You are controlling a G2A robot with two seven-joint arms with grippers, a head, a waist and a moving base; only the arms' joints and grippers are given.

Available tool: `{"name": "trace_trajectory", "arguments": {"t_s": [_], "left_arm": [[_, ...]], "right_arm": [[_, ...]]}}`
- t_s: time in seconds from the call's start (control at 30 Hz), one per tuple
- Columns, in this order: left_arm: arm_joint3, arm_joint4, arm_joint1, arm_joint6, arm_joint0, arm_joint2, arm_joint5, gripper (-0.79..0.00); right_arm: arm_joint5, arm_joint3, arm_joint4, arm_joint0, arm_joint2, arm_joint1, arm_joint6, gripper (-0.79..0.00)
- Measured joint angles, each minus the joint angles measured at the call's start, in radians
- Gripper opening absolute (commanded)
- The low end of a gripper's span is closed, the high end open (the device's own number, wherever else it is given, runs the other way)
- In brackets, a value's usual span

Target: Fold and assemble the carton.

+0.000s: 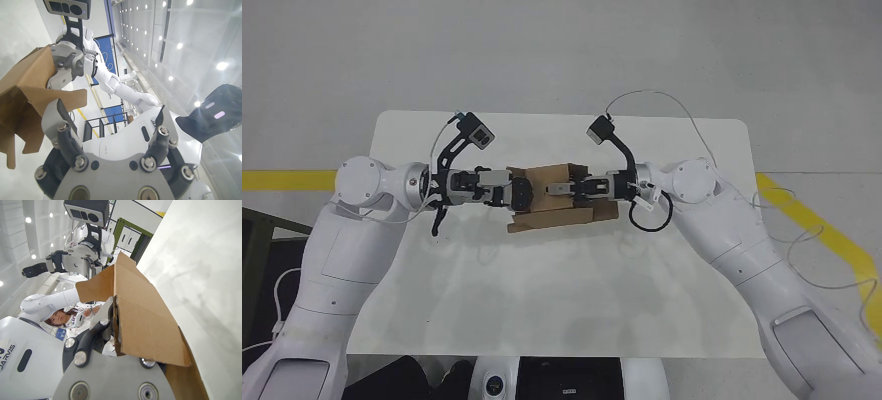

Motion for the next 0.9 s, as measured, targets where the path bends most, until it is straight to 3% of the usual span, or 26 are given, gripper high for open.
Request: {"name": "trace_trajectory", "arguments": {"t_s": [0.43,0.9], "left_arm": [[-0.046,0.131,0.003,0.1,0.009,0.009,-0.009,0.0],[-0.062,0.148,0.004,0.121,0.008,0.007,-0.007,0.0]], "right_arm": [[0.02,-0.023,-0.039,-0.007,0.009,-0.013,-0.027,-0.785],[0.033,-0.033,-0.06,-0.016,0.034,-0.019,-0.024,-0.785]]}}
